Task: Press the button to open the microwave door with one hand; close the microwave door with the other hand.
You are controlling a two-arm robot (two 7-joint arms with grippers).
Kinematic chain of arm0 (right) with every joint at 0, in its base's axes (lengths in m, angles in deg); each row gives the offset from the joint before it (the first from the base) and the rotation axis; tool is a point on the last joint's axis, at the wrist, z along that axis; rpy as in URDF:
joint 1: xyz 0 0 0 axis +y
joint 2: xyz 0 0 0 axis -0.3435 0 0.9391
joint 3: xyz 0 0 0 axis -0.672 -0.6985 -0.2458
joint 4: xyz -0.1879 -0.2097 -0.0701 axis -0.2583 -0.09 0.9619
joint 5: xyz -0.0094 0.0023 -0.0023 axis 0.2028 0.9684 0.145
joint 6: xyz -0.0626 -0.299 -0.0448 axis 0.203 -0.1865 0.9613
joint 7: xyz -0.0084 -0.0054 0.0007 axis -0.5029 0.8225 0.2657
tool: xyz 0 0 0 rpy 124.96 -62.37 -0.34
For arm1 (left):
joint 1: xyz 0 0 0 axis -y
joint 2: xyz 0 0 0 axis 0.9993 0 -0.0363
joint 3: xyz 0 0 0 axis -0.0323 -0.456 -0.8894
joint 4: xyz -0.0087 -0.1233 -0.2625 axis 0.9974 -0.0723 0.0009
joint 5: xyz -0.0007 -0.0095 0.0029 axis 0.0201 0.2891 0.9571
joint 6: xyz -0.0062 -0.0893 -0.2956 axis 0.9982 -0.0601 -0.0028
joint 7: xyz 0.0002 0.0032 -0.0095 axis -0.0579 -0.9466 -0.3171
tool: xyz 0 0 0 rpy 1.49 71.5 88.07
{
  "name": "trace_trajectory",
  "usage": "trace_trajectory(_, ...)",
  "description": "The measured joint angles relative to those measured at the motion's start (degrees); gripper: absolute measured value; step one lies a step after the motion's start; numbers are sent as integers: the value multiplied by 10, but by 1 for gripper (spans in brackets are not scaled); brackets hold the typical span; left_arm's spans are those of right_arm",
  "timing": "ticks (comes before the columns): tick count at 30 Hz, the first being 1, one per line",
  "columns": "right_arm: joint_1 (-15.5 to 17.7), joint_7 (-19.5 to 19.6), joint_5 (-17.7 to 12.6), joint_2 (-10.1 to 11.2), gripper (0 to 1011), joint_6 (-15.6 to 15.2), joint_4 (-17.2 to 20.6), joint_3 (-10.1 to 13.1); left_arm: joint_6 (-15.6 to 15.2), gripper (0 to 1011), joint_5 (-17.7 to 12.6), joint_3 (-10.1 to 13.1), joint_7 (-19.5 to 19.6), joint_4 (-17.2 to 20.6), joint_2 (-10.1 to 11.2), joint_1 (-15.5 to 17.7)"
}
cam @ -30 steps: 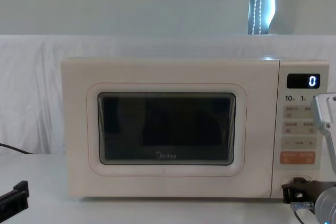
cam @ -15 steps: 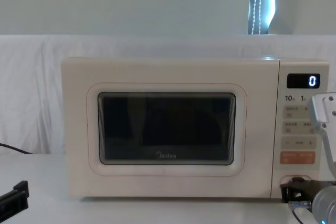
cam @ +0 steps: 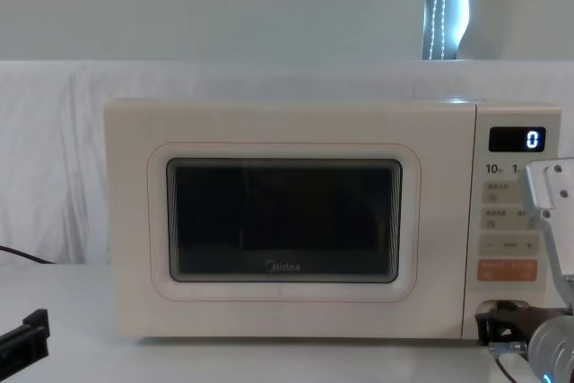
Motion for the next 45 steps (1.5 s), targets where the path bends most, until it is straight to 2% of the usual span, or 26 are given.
trace_trajectory(14,-33,7,4,5,0,6,-46,8,0,1001,0,0,0,0,0,0)
trace_trajectory(19,-55,3,2,14,0,16,-76,14,0,1001,0,0,0,0,0,0)
trace_trajectory(26,-71,-8,-8,25,0,27,-98,23,0,1001,0,0,0,0,0,0)
trace_trajectory(35,-69,-26,-22,31,0,31,-94,28,0,1001,0,0,0,0,0,0)
trace_trajectory(45,-43,-63,-43,35,0,16,-45,25,0,1001,0,0,0,0,0,0)
